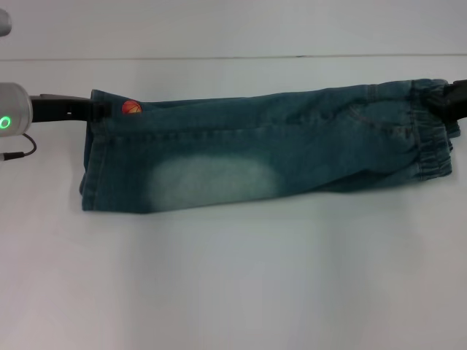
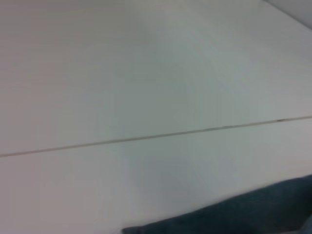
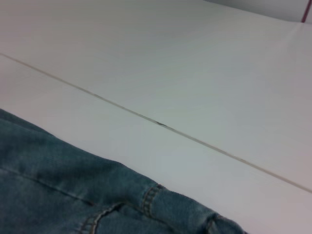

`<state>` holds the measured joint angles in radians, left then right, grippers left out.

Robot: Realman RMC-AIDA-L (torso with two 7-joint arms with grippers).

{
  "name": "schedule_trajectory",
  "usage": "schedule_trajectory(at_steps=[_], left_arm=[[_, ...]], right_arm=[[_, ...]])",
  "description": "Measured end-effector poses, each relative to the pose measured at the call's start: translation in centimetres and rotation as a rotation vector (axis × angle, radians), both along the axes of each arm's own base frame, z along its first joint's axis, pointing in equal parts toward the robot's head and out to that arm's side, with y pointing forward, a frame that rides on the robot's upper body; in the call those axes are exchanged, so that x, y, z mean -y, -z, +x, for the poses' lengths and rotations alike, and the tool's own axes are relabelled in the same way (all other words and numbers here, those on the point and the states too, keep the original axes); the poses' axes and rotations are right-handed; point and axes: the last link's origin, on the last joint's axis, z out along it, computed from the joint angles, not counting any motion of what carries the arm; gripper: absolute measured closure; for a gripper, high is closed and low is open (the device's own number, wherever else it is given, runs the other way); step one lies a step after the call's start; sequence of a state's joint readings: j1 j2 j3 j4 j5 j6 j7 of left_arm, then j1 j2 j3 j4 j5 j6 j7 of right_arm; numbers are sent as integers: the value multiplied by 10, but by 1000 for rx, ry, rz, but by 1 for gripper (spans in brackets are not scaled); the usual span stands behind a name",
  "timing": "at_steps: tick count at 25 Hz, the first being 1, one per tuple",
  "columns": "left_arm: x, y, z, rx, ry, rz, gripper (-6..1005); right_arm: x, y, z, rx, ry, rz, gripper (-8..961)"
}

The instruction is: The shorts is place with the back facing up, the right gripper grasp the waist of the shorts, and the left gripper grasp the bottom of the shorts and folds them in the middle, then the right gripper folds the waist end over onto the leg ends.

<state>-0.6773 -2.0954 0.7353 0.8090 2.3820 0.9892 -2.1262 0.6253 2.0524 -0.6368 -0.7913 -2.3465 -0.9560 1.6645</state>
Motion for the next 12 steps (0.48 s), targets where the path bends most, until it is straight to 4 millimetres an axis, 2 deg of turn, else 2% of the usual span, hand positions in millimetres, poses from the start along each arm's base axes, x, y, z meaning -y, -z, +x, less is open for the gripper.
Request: schedule_trajectory(at_steps=[4,8,12], left_arm=[[1,-1,-6,-2,-19,12,817],[3,-3,-11,-14,-22,8,810],[6,-4,-9,-19,-4,-33,570]], right_arm=[[1,0,0,6,-2,5,745],[3,0,2,4,3,-2,553],[6,-1,5,8,10,6,393]])
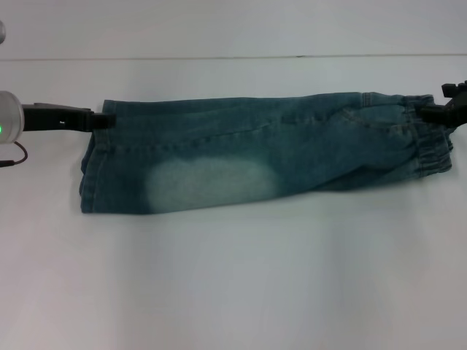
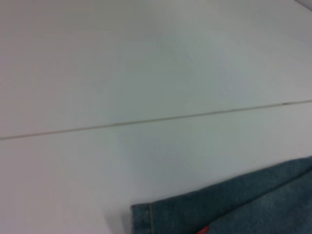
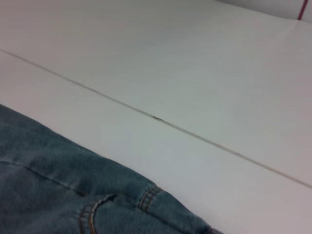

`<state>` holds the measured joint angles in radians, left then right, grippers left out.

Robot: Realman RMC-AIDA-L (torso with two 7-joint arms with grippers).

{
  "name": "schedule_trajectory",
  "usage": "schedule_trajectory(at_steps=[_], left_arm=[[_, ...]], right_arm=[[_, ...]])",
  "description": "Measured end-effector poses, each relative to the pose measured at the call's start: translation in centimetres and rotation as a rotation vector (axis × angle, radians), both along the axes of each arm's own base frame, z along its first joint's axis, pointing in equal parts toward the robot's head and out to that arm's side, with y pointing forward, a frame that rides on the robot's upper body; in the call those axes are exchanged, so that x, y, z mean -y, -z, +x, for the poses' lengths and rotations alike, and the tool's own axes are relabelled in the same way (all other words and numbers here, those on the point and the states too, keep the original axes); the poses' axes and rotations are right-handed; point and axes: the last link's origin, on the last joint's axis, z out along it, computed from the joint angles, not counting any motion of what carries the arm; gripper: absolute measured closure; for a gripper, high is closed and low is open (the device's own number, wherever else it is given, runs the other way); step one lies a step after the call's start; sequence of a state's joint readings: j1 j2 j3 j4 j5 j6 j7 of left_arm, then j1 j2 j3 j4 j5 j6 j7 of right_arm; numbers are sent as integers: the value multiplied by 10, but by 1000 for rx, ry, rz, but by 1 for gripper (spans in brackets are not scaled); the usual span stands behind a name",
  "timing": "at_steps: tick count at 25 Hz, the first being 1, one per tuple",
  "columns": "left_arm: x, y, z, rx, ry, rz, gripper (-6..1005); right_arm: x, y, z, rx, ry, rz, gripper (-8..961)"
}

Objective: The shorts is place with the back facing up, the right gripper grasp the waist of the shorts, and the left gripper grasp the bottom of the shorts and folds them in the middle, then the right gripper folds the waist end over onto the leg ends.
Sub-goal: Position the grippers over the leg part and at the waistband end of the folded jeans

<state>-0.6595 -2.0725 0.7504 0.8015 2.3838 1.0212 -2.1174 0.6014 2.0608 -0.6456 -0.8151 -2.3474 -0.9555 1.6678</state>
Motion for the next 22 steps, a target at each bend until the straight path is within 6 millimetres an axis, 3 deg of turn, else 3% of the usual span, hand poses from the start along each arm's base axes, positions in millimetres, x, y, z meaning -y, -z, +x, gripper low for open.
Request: schedule_trajectory(at_steps=[4,9,16,22], left_arm=[[1,-5,4,12,16,-18,376],[6,-8,15,73,89,-35,273],[40,10,43,274,346,-163,135],[70,26,52,352,496,-307,78]], right_arm=[[2,0,4,5,8,10,260],[9,-6,8,-18,3,29,159],[48,-25,17,-167,-67,4,38],[89,-27,38,-225,-104,6,33]])
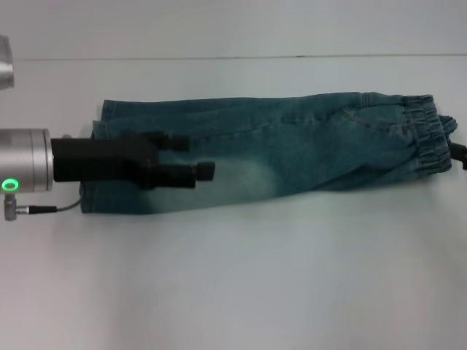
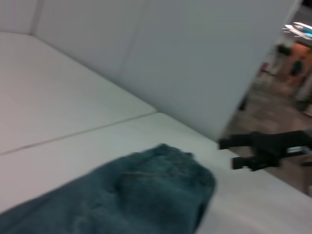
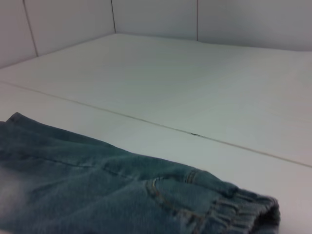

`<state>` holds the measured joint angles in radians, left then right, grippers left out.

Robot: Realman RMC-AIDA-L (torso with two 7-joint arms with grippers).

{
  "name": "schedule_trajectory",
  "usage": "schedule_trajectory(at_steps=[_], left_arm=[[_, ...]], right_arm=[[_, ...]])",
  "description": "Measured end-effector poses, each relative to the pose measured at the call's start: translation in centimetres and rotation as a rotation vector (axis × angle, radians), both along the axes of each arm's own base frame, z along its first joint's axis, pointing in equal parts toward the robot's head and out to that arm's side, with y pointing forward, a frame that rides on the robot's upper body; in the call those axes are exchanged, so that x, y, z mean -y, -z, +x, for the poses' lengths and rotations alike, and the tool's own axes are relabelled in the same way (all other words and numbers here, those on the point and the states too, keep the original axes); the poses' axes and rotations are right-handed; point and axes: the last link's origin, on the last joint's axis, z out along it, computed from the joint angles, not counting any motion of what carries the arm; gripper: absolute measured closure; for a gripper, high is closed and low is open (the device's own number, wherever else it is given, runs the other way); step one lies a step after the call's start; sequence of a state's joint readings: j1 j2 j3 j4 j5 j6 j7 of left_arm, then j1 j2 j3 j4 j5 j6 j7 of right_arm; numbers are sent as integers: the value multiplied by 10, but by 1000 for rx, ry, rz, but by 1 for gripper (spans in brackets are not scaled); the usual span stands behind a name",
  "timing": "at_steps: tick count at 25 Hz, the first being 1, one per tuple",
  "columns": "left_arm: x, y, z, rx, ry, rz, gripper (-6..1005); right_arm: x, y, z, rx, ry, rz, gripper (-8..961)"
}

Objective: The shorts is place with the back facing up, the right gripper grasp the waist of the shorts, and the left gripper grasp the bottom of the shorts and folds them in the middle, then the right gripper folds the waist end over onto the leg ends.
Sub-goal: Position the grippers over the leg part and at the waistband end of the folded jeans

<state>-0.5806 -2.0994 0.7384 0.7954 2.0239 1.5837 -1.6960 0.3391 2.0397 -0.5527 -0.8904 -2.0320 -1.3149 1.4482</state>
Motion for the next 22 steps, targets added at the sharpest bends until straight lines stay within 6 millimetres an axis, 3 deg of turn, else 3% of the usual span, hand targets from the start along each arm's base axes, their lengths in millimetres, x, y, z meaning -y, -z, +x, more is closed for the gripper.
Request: schedule_trajectory(at_steps=[8,16,22], left_arm=[[10,1,-3,17,11,-40,79],[12,3,-4,9,1,-58,80],[16,4,-8,10,-12,-64,80]], right_arm=[[27,13,19,31,-22,41,29],[19,34,29,74,-13,53,32],[7,40,24,88,-42,46,34]])
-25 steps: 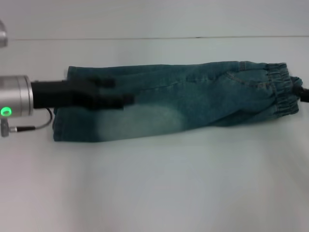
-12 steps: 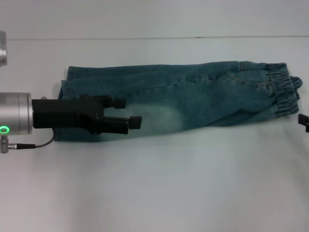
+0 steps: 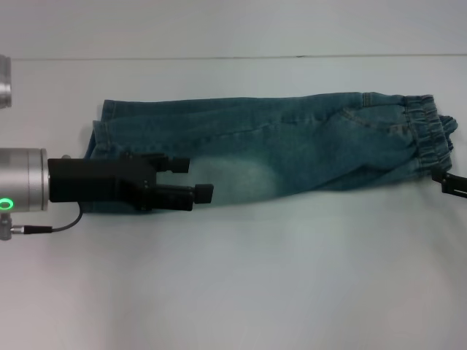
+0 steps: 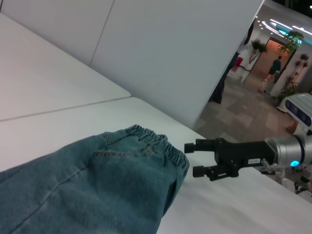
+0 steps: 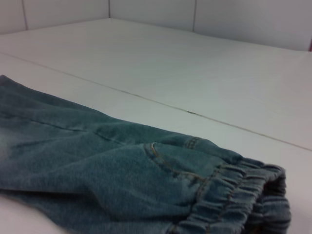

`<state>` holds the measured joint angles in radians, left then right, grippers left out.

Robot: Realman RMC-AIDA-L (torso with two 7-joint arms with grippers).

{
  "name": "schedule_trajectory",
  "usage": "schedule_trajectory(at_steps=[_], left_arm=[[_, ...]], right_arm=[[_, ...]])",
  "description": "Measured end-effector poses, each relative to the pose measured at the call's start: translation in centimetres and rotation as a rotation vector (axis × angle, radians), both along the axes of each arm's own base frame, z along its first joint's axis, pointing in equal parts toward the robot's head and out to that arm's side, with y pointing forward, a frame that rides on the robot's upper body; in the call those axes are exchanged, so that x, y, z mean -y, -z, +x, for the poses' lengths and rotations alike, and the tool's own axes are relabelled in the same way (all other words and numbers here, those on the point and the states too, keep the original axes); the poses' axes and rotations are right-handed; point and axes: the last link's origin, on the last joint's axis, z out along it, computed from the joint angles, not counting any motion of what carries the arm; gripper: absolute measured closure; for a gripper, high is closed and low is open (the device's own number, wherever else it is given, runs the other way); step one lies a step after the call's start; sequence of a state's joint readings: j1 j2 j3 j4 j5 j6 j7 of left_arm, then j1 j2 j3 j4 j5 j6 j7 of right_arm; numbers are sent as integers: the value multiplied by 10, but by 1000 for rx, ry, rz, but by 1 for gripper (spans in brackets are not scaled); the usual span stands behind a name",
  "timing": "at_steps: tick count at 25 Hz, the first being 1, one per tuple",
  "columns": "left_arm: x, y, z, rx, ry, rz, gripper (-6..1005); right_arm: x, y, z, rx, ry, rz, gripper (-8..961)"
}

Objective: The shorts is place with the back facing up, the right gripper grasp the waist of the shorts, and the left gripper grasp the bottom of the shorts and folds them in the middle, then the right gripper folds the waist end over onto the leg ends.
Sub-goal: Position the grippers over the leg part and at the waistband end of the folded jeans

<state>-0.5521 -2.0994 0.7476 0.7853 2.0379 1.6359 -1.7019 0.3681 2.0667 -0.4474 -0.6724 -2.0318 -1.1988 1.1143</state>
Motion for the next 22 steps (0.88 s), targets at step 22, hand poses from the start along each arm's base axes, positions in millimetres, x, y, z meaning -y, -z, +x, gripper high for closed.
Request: schedule_trajectory(at_steps=[22], left_arm=[[11,7,-4,26,-38,-27,102]], right_arm=[[-15,21,-5,77,-70,-113,112]])
